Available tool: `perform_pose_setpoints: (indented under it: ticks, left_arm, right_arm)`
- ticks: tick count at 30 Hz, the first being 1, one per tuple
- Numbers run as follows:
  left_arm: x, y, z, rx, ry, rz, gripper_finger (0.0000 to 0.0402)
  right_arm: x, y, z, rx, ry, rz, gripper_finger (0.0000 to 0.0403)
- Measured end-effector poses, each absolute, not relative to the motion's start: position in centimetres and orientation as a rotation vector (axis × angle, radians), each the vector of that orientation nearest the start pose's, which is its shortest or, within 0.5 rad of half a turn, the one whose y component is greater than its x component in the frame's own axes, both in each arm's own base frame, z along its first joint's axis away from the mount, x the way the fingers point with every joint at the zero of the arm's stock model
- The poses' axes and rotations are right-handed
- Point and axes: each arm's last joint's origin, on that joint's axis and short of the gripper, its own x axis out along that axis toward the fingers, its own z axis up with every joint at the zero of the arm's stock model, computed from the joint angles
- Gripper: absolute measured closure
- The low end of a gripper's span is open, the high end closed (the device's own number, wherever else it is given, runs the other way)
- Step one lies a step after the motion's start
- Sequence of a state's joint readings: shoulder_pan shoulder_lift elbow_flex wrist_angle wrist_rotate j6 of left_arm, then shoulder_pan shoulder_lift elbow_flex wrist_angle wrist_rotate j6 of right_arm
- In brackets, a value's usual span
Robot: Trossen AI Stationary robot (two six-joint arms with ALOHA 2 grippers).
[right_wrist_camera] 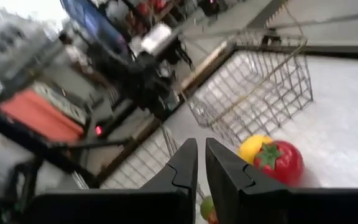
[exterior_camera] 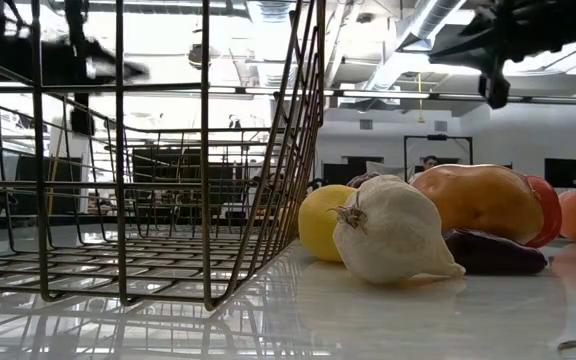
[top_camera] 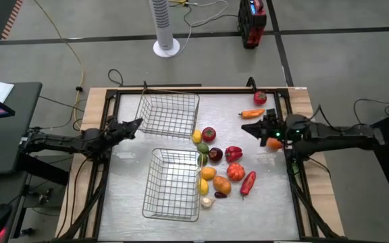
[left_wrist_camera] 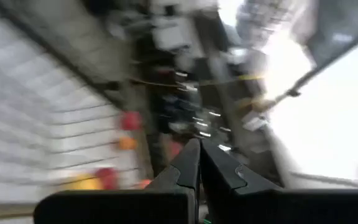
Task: Sort produce into baskets
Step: Put the bottom tomato into the top wire basket
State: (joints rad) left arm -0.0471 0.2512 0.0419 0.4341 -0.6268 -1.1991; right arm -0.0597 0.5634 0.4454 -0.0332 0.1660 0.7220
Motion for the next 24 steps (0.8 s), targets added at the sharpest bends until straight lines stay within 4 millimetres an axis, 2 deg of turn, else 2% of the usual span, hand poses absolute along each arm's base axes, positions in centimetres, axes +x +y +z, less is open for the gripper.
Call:
perform_pose_setpoints:
  ticks: [2, 5, 10, 13, 18, 21, 24]
  left_arm:
    - [10.6, 1.0, 21.5, -1.191, -0.524, 0.274, 0.0401]
    - [11.2, 0.8, 24.7, -1.112, -0.436, 0.247, 0.0401]
    - [14.2, 0.4, 30.1, -0.944, -0.163, 0.301, 0.0401]
    - [17.1, 0.1, 32.6, -0.885, 0.003, 0.304, 0.0401]
    - [22.8, -0.3, 35.1, -0.76, 0.233, 0.312, 0.0399]
    - [26.6, -0.5, 35.7, -0.671, 0.328, 0.294, 0.0391]
    - [30.4, -0.2, 35.4, -0.61, 0.441, 0.239, 0.0376]
  right_arm:
    - [14.8, -1.3, 26.5, 0.687, 0.105, -0.26, 0.0343]
    - [15.9, -1.3, 26.9, 0.644, 0.155, -0.238, 0.0343]
    - [17.2, -1.3, 27.0, 0.587, 0.256, -0.227, 0.0339]
    - [17.6, -1.5, 27.5, 0.573, 0.34, -0.226, 0.0332]
    - [17.5, -1.8, 29.5, 0.554, 0.481, -0.26, 0.0314]
    - [17.1, -1.8, 30.4, 0.539, 0.536, -0.271, 0.0295]
    - [16.6, -1.7, 31.0, 0.54, 0.552, -0.26, 0.0267]
